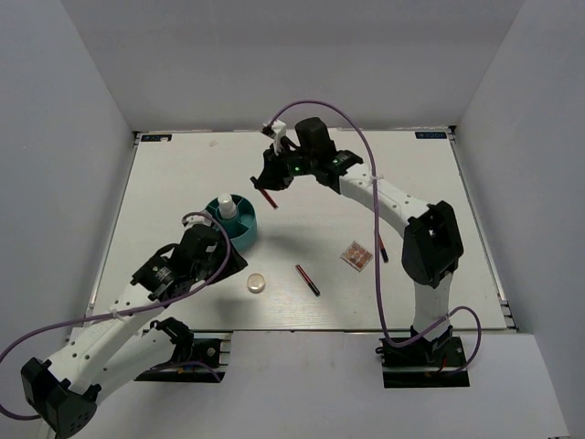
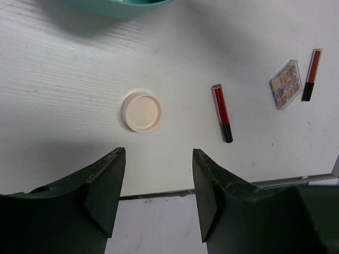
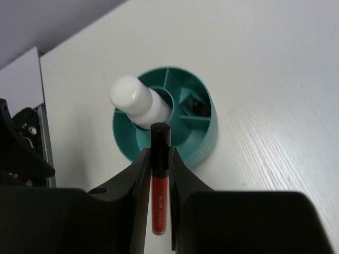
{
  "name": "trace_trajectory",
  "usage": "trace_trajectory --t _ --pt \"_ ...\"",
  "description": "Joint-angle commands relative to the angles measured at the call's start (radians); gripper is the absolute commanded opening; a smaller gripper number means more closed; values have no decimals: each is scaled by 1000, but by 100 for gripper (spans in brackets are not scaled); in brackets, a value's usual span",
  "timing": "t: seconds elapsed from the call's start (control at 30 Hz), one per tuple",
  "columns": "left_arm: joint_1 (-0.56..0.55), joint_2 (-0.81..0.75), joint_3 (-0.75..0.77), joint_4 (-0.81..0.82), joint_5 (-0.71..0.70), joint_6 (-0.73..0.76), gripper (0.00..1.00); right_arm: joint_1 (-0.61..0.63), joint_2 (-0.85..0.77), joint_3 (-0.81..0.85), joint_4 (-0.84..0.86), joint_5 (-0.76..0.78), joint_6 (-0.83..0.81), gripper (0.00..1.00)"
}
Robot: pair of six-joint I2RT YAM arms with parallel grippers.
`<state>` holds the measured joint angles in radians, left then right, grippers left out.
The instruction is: Organize the makeup
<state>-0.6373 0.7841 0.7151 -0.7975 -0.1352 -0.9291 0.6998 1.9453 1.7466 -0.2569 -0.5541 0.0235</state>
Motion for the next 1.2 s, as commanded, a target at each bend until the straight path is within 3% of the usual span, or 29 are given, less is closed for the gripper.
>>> trace_trajectory --t 0.0,0.3,0.8,0.93,1.17 --pt "1 -29 -14 12 11 -28 63 12 -22 -65 345 -116 121 0" --pt "1 -105 -52 -20 -1 -77 64 40 113 -90 767 -92 266 0" --pt "1 -129 -23 -65 0 -94 63 35 247 -117 877 -39 334 2" --pt "1 -109 3 -48 5 -91 64 35 264 -122 892 -55 331 8" --pt "1 -56 21 4 32 -86 63 29 242 -185 915 -89 326 33"
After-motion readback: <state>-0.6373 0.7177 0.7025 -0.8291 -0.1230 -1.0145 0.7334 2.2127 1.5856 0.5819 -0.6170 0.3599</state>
